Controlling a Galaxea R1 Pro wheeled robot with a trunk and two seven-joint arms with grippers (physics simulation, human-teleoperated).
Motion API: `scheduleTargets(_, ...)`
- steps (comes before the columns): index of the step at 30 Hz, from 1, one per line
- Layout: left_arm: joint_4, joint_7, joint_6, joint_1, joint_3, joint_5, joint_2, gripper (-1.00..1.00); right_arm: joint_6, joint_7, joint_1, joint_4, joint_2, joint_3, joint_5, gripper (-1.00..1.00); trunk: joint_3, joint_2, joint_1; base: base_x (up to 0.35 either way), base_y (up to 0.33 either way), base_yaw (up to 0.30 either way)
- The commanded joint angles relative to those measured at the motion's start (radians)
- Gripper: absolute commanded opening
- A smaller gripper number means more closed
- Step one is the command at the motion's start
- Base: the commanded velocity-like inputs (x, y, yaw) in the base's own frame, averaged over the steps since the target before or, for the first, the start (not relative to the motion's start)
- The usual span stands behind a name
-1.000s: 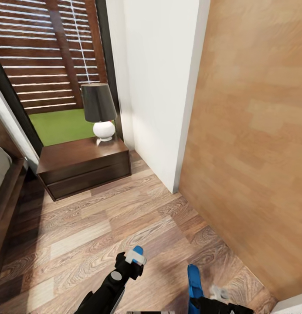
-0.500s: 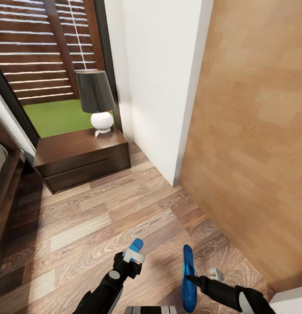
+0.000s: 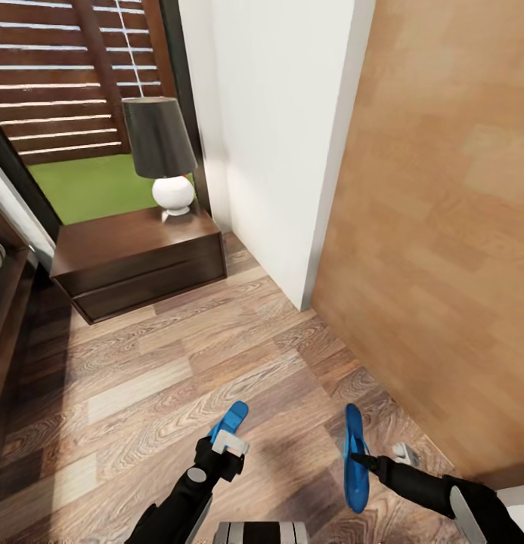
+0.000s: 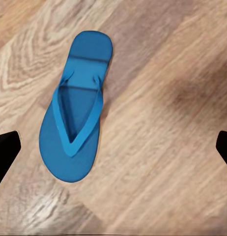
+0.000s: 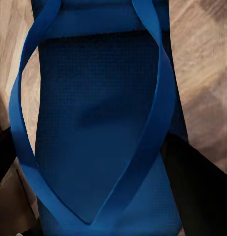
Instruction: In the bedroom, move the book from the bed onto either nightstand, and place the two sandals side by side next to the bed.
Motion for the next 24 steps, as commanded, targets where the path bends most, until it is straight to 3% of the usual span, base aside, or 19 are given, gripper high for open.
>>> scheduleTargets(1, -0.002, 0.004, 0.005, 0.0, 0.004, -0.007, 0.0, 1.0, 0.008, 0.01, 0.0, -0.001, -0.01, -0.017, -0.014, -1.0, -0.005, -0.001, 0.0, 0.0, 0.0, 0.0)
scheduleTargets(7, -0.002, 0.004, 0.005, 0.0, 0.019, -0.007, 0.0, 1.0, 0.014, 0.134, 0.0, -0.001, -0.101, -0.051, -0.151, -1.0, -0.028, -0.002, 0.003, 0.0, 0.0, 0.0)
scheduleTargets(10, -0.002, 0.005, 0.005, 0.0, 0.02, -0.007, 0.0, 1.0, 0.039, 0.158, 0.0, 0.0, -0.116, -0.052, -0.173, -1.0, -0.04, -0.003, 0.004, 0.0, 0.0, 0.0)
scheduleTargets(24, -0.002, 0.005, 0.004, 0.0, 0.021, -0.006, -0.001, 1.0, 0.055, 0.166, 0.0, 0.003, -0.122, -0.052, -0.18, -1.0, -0.094, -0.006, 0.011, 0.0, 0.0, 0.0)
